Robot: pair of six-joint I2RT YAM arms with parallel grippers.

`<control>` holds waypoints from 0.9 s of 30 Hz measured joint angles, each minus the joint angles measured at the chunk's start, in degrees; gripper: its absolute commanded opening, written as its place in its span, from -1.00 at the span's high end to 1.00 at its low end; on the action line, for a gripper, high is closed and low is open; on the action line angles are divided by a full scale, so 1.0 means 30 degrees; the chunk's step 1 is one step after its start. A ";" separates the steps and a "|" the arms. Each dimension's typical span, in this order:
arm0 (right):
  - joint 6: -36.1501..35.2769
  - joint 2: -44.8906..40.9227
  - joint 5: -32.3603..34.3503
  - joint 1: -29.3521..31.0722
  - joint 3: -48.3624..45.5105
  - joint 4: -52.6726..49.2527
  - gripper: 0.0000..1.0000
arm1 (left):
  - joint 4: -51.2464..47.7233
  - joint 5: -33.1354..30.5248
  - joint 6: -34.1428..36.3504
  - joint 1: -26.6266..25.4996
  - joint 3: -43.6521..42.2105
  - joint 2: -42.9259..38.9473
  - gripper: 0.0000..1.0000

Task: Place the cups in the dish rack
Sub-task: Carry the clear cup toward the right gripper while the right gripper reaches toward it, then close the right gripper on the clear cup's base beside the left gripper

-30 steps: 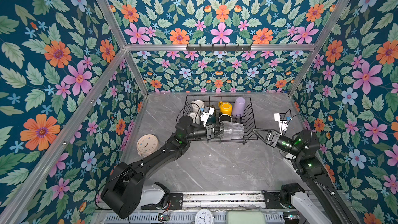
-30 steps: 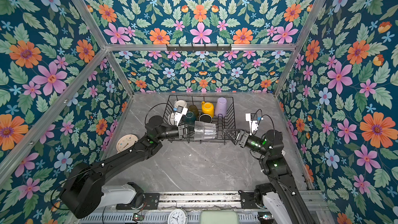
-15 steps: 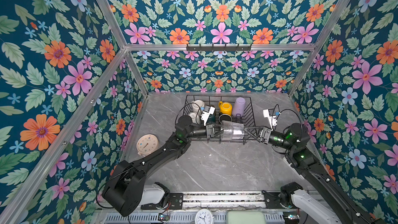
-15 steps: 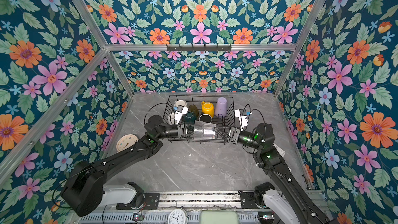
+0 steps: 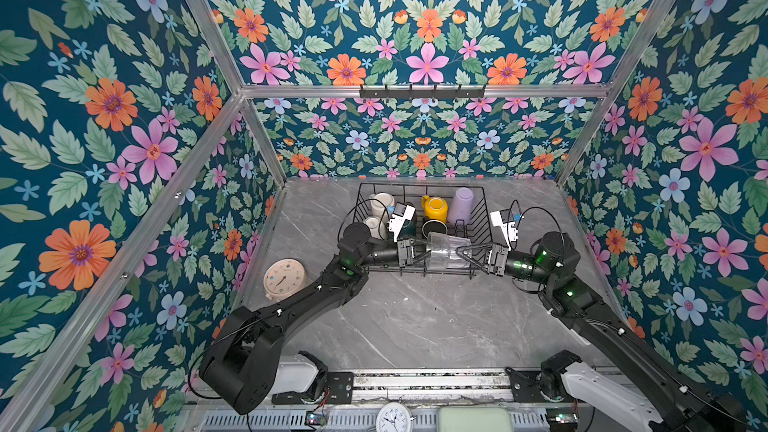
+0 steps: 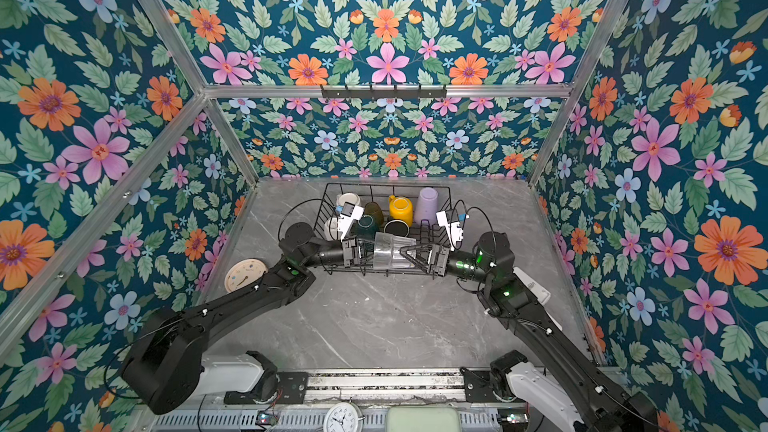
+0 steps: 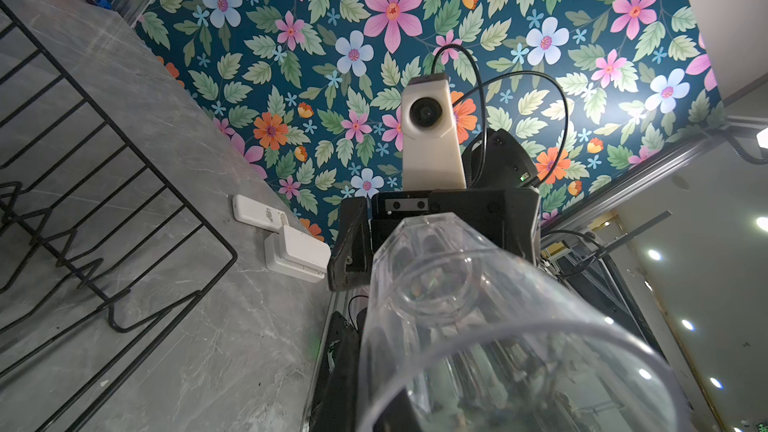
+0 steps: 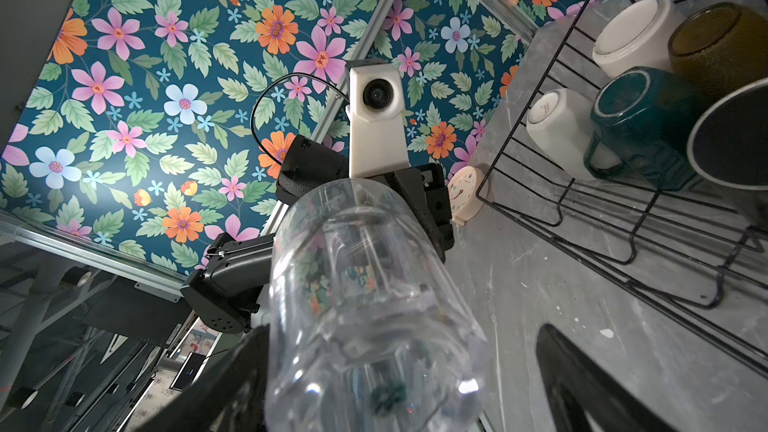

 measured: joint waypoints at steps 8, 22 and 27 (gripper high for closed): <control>-0.0051 0.1064 -0.0189 0.0605 0.0372 0.1013 -0.58 | 0.0211 0.0058 -0.0423 0.0036 -0.0058 0.0160 1.00; 0.0153 0.1617 -0.1486 0.0947 0.0546 0.1960 -0.45 | 0.1406 0.1115 -0.0874 0.0117 -0.0058 0.0321 1.00; 0.0073 0.1821 -0.1494 0.1086 0.0597 0.2033 -0.52 | 0.1457 0.1188 -0.1107 0.0131 -0.0058 0.0364 1.00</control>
